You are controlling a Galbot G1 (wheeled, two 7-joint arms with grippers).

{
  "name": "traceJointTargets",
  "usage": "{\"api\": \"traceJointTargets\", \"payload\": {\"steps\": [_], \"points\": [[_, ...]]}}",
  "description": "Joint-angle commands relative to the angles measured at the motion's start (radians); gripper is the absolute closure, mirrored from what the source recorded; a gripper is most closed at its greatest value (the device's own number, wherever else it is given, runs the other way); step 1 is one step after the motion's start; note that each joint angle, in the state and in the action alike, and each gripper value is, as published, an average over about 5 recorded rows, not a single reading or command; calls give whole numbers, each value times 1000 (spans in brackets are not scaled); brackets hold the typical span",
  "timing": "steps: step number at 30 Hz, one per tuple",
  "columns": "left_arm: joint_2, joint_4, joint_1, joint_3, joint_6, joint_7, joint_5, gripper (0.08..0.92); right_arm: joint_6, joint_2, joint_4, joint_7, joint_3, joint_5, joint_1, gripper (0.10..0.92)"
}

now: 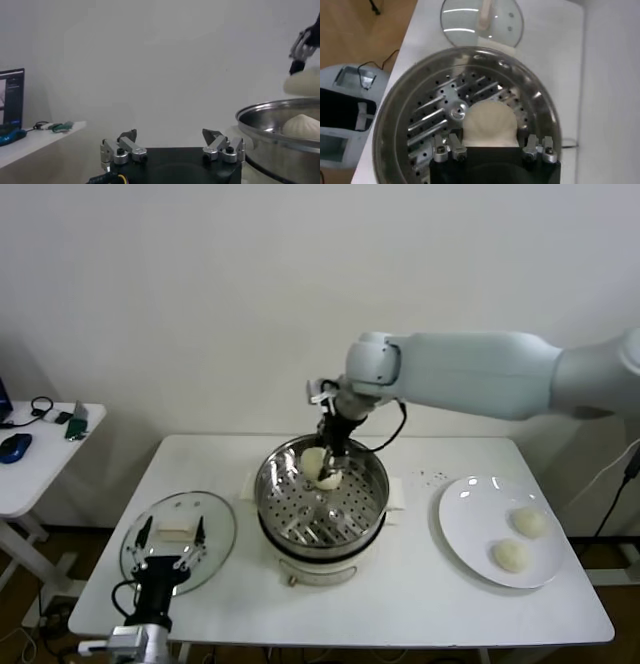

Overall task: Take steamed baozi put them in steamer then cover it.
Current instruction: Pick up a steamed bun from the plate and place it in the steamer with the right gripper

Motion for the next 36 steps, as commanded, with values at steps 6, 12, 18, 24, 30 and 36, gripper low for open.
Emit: {"api": "traceJointTargets", "payload": {"steps": [6, 12, 18, 24, 30, 36], "points": [[22, 10, -4, -8, 2, 1, -15, 177, -21, 197, -114, 33, -31, 11, -104, 338], [27, 14, -11, -7, 2, 0, -17, 177, -13, 207, -135, 19, -45, -12, -119, 338], [27, 21, -12, -7, -1, 0, -16, 177, -16, 195, -130, 5, -44, -21, -126, 300], [27, 23, -11, -7, -1, 0, -15, 177, -9, 172, -120, -33, -37, -48, -110, 208], [26, 21, -12, -7, 0, -1, -15, 177, 11, 95, -75, -74, -3, -71, -59, 203], [26, 22, -12, -5, 0, -1, -13, 177, 85, -73, 0, -179, 65, -177, 32, 203]]}}
